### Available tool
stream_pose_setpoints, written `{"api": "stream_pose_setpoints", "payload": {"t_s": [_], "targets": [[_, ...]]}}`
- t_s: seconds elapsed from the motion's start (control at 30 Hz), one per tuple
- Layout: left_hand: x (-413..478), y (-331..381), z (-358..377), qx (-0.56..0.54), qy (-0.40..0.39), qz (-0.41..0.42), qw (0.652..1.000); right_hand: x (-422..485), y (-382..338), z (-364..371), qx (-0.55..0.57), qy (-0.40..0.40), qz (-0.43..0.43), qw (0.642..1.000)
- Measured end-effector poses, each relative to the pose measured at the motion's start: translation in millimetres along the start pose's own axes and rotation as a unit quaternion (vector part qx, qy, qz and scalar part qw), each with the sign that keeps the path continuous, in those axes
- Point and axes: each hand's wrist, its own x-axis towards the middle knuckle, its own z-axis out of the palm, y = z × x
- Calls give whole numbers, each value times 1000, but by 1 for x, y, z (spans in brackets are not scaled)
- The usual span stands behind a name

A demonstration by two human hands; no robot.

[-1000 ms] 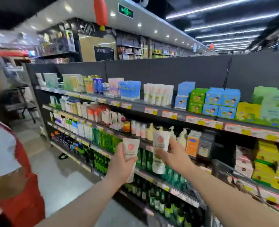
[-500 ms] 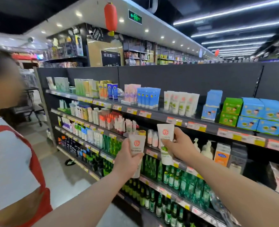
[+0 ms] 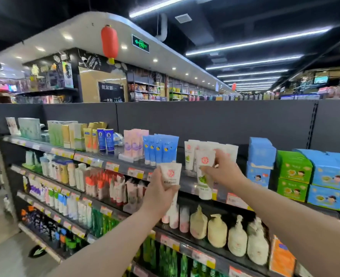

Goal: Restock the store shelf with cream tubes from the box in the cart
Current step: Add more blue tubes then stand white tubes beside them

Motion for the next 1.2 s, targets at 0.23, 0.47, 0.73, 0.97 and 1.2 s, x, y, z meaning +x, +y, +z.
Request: {"api": "stream_pose_setpoints", "payload": {"t_s": [0.23,0.47,0.73,0.97,1.2], "targets": [[85,-24,16,-6,18,21,1000,84,17,5,-83,29,1,996],[155,-45,25,-40,-8,36,999,134,22,25,-116,42,8,992],[216,-66,31,-54,-50,37,997,173,16,47,-288,40,16,957],[240,-83,35,-92,-93,55,990,199,34,65,-394,7,61,917],[252,-87,41,-117,-116,57,985,212,31,58,-458,-18,69,886]]}}
